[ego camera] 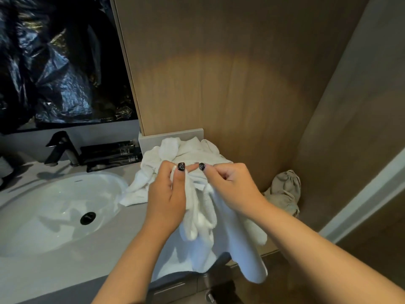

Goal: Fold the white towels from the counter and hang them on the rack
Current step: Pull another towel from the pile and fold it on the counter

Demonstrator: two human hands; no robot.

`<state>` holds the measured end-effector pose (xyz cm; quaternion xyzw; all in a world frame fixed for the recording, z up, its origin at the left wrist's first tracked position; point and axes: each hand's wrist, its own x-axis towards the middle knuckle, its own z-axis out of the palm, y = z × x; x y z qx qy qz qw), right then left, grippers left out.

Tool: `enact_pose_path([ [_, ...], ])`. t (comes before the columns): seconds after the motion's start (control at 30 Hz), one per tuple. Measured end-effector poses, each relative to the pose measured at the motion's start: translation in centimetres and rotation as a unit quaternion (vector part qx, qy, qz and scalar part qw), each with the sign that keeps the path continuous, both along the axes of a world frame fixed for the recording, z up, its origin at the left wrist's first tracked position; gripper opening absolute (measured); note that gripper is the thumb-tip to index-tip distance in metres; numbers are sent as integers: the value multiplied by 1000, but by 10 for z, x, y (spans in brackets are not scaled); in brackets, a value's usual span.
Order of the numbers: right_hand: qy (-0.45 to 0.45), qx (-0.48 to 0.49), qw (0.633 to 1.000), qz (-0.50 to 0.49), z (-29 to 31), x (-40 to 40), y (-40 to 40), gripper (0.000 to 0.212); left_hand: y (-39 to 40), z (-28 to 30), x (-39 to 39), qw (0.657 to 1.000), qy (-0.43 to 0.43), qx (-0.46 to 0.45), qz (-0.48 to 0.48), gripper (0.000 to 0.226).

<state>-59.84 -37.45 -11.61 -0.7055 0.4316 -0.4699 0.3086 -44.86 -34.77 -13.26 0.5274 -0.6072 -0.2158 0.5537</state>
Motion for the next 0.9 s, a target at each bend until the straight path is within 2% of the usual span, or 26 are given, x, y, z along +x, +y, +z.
enact_pose_path([
  [0.07,0,-12,1000,-18,-2,6,2,61,-2,-7,-8,999,45,15,-12,34],
  [0.2,11,-32,999,-37,-5,3,3,63,-2,-15,-15,996,56,68,-21,30],
  [0.3,25,-31,999,-36,-11,-3,3,61,-1,-20,-18,996,11,88,-25,35],
  [0.47,100,18,995,-3,-23,-26,0,59,-7,-17,-5,995,-54,78,-18,33],
  [0.63,118,55,989,-76,-27,-72,-14,59,-14,-22,29,991,-85,97,48,35],
  [0.8,141,18,987,-72,-13,-61,-16,59,-14,-27,50,976,-120,144,109,35],
  [0.9,114,-13,992,-55,-2,-31,-15,58,-12,-16,41,983,-111,120,78,36],
])
